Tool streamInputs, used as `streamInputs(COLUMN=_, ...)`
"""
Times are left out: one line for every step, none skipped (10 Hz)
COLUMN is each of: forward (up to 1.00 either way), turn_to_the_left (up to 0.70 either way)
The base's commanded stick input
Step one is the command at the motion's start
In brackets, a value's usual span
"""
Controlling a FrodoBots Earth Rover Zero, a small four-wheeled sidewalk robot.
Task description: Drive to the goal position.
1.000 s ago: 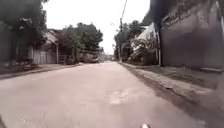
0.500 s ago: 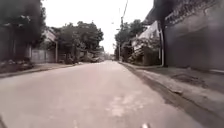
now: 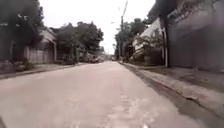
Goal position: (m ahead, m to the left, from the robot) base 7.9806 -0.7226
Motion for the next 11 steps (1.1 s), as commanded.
streamInputs(forward=0.7, turn_to_the_left=0.0)
streamInputs(forward=0.7, turn_to_the_left=0.0)
streamInputs(forward=0.7, turn_to_the_left=0.0)
streamInputs(forward=0.7, turn_to_the_left=0.0)
streamInputs(forward=0.7, turn_to_the_left=0.0)
streamInputs(forward=0.7, turn_to_the_left=0.0)
streamInputs(forward=0.7, turn_to_the_left=0.0)
streamInputs(forward=0.7, turn_to_the_left=0.0)
streamInputs(forward=0.7, turn_to_the_left=0.0)
streamInputs(forward=0.7, turn_to_the_left=0.0)
streamInputs(forward=0.7, turn_to_the_left=0.0)
